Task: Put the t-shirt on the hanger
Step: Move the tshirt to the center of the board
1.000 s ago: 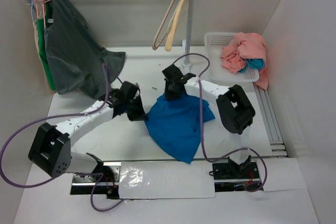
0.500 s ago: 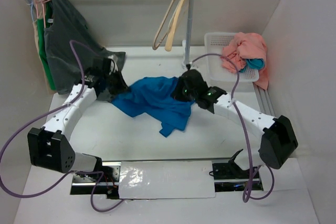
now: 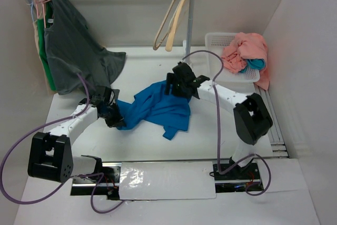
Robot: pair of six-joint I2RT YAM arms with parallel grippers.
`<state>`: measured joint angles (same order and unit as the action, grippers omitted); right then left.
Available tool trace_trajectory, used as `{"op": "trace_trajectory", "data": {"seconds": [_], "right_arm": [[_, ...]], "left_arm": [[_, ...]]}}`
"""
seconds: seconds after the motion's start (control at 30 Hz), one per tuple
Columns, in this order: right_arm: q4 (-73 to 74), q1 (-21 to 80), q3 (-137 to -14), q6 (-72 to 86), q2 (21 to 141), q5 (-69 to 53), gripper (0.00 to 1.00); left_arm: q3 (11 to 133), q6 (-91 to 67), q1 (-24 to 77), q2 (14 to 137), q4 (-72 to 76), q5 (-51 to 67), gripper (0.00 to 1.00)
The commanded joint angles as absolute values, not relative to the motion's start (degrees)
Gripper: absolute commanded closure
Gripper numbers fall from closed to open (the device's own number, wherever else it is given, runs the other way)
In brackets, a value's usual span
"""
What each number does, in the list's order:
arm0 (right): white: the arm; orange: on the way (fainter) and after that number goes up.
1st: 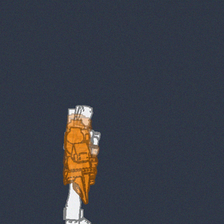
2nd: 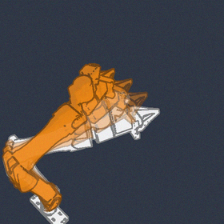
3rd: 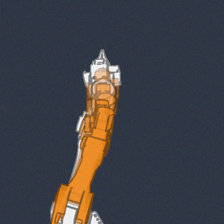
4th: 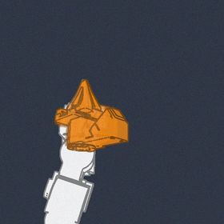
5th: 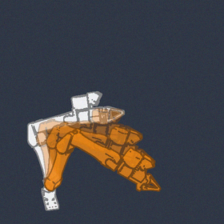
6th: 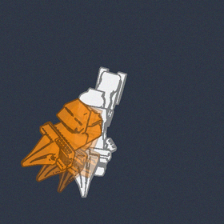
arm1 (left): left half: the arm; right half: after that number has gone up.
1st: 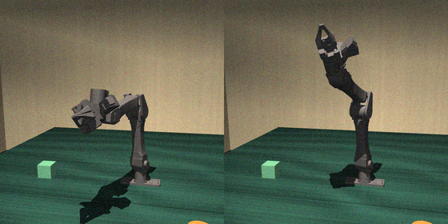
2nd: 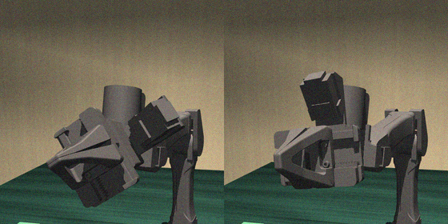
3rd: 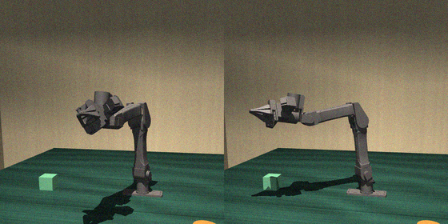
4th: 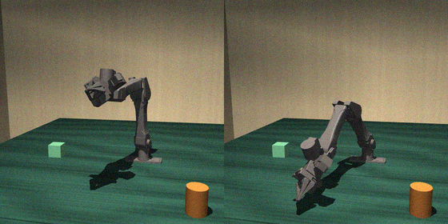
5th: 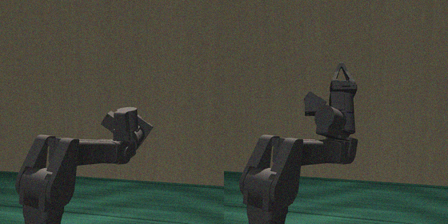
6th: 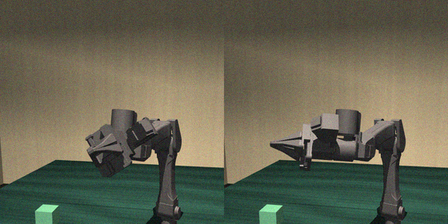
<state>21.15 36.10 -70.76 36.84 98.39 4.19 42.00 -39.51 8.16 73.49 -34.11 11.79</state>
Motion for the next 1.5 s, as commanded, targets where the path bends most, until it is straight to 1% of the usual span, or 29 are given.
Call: {"op": "trace_trajectory", "data": {"seconds": [0.0, 0.03, 0.17, 0.2, 0.23, 0.27, 0.3, 0.33, 0.37, 0.4, 0.5, 0.6, 0.63, 0.7, 0.77, 0.83, 0.87, 0.9, 0.93, 0.97, 1.07, 1.1, 1.13, 1.2, 1.23, 1.33, 1.37, 1.4, 1.47], "right_arm": [[19.86, 35.77, -78.2, 32.0, 103.87, 6.06, 0.18], [19.86, 35.25, -82.23, 31.3, 105.63, 6.67, 0.18], [18.55, 35.24, -89.99, 31.82, 114.33, 6.6, 0.18], [18.55, 35.24, -91.04, 32.86, 117.04, 6.59, 0.19], [16.72, 35.24, -92.19, 34.09, 119.07, 6.59, 0.26], [16.18, 35.24, -92.2, 34.88, 119.09, 6.59, 0.26], [15.65, 35.24, -92.72, 35.59, 120.4, 5.98, 0.55], [14.95, 35.24, -92.72, 35.6, 120.41, 6.59, 0.76], [14.94, 35.24, -92.72, 37.25, 120.93, 7.29, 0.9], [14.94, 35.24, -92.2, 37.27, 120.94, 7.9, 1.0], [13.72, 35.24, -89.04, 37.79, 117.52, 8.79, 1.0], [13.1, 35.24, -83.96, 37.79, 109.8, 11.42, 1.0], [13.1, 35.24, -82.28, 37.79, 104.9, 12.38, 1.0], [13.62, 34.64, -77.2, 37.79, 99.52, 13.7, 1.0], [13.62, 33.76, -73.93, 37.79, 90.82, 13.71, 1.0], [15.37, 33.75, -69.97, 35.43, 85.37, 14.58, 1.0], [17.12, 33.75, -68.74, 35.42, 80.47, 15.29, 1.0], [20.53, 34.97, -67.08, 35.42, 77.9, 15.29, 1.0], [21.87, 35.76, -62.28, 35.42, 75.26, 15.9, 1.0], [23.02, 36.82, -59.18, 36.46, 69.58, 16.52, 1.0], [26.8, 40.51, -46.26, 41.73, 60.6, 15.57, 1.0], [28.11, 41.13, -43.88, 43.49, 59.34, 14.86, 0.85], [30.82, 41.74, -40.9, 46.03, 58.72, 14.33, 0.72], [32.77, 42.36, -40.17, 47.45, 58.1, 13.54, 0.43], [32.78, 42.36, -40.17, 46.85, 58.1, 14.32, 0.3], [29.8, 41.23, -43.4, 43.17, 59.93, 15.9, 0.31], [28.14, 40.44, -46.81, 40.54, 61.33, 15.91, 0.37], [27.26, 40.43, -48.85, 39.04, 65.18, 15.13, 0.41], [26.64, 39.03, -55.94, 34.92, 70.37, 13.46, 0.43]], "left_arm": [[43.94, -40.0, 8.0, 72.51, -31.82, 12.22, 1.0], [44.47, -39.99, 7.48, 72.51, -31.82, 12.22, 1.0], [45.09, -39.99, 7.47, 73.04, -31.82, 12.74, 1.0], [45.09, -39.99, 7.47, 73.04, -31.82, 12.74, 1.0], [45.61, -39.47, 7.47, 73.04, -31.82, 12.74, 1.0], [45.62, -39.46, 7.47, 73.04, -31.82, 12.74, 1.0], [45.62, -38.85, 7.47, 73.04, -31.82, 12.74, 1.0], [46.31, -38.85, 6.95, 73.04, -31.82, 12.74, 1.0], [46.32, -37.37, 6.33, 73.04, -32.43, 11.96, 1.0], [47.28, -36.83, 6.33, 73.04, -32.43, 11.95, 1.0], [49.74, -34.55, 4.49, 73.65, -33.66, 11.43, 1.0], [53.34, -33.93, 2.73, 75.14, -33.66, 13.27, 1.0], [56.39, -33.93, 2.12, 76.36, -33.66, 13.79, 1.0], [60.71, -33.32, 1.59, 77.86, -34.18, 14.94, 1.0], [68.88, -32.79, 1.58, 79.97, -36.54, 15.56, 1.0], [73.28, -32.26, 1.58, 79.98, -38.49, 16.17, 1.0], [74.61, -32.26, 1.58, 79.98, -39.28, 16.87, 1.0], [74.62, -32.26, 1.58, 77.54, -40.51, 17.48, 1.0], [73.31, -32.95, 2.1, 75.87, -40.52, 17.49, 1.0], [67.99, -33.66, 2.63, 73.85, -40.52, 18.27, 1.0], [55.77, -37.87, 3.95, 65.5, -36.15, 21.52, 1.0], [47.28, -38.84, 3.96, 64.09, -34.82, 23.62, 1.0], [43.46, -40.94, 4.65, 62.51, -33.5, 24.16, 1.0], [34.16, -42.18, 5.45, 62.49, -29.54, 25.22, 1.0], [32.01, -42.8, 5.97, 62.49, -28.57, 25.22, 1.0], [29.36, -43.42, 6.59, 65.12, -26.55, 25.22, 1.0], [29.36, -43.42, 7.29, 65.82, -26.54, 24.62, 1.0], [31.62, -43.42, 7.9, 66.35, -27.24, 24.0, 1.0], [33.91, -43.42, 8.52, 67.06, -29.08, 21.55, 1.0]]}}
